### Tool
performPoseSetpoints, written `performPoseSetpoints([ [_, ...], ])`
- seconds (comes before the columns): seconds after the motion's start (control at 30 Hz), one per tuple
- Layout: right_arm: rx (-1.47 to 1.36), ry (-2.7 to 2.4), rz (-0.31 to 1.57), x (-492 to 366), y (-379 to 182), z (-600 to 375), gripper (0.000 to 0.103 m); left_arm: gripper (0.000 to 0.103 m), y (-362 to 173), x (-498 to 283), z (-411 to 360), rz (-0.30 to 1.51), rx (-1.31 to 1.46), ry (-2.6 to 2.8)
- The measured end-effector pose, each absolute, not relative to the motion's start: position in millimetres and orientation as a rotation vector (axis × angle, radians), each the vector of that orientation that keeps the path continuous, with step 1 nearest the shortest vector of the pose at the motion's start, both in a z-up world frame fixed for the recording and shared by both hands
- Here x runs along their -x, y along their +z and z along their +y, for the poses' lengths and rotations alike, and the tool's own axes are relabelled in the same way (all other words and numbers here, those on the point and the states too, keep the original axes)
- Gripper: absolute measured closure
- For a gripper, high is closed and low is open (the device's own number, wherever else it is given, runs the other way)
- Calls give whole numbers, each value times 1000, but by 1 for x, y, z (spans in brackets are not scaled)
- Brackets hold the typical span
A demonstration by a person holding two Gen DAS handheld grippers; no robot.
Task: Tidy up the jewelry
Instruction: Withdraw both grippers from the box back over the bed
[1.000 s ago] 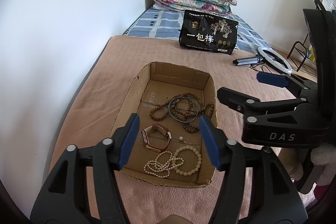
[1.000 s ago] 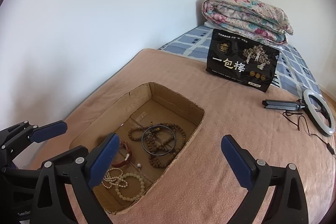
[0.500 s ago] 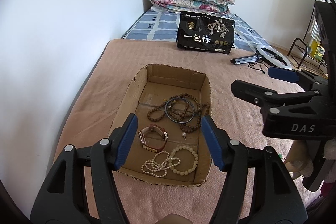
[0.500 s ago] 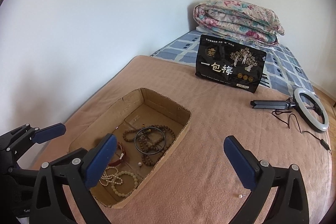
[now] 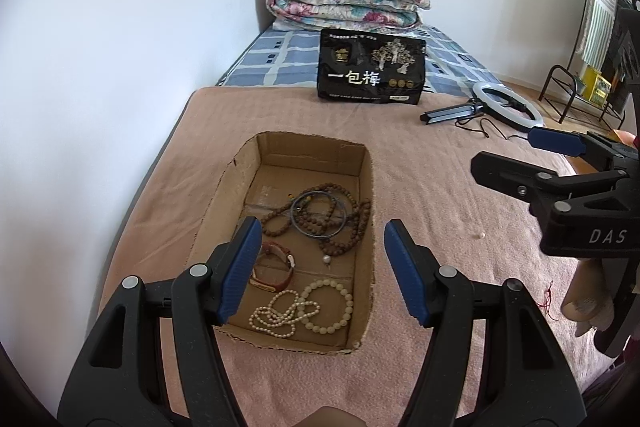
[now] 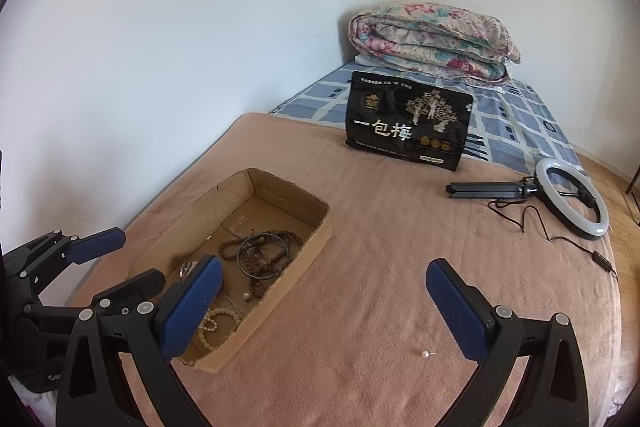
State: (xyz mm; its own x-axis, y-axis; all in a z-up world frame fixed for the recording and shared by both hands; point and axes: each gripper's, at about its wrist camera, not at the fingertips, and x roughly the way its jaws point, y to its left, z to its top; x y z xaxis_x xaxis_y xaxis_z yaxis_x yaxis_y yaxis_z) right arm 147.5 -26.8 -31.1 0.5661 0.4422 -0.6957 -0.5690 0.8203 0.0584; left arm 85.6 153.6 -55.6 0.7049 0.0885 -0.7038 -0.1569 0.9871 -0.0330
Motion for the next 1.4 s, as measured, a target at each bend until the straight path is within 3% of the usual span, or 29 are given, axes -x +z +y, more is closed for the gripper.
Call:
performPoseSetpoints([
  [0.5, 167, 477, 757, -138, -19, -132, 0, 37, -56, -88, 107, 789, 66, 43],
  [1.0, 157, 439, 838, -124, -45, -210, 1, 37, -66, -96, 50, 815, 33, -80],
  [1.4, 196, 497, 933, -111, -93, -205, 16, 39, -82, -117, 19, 838, 41, -177],
])
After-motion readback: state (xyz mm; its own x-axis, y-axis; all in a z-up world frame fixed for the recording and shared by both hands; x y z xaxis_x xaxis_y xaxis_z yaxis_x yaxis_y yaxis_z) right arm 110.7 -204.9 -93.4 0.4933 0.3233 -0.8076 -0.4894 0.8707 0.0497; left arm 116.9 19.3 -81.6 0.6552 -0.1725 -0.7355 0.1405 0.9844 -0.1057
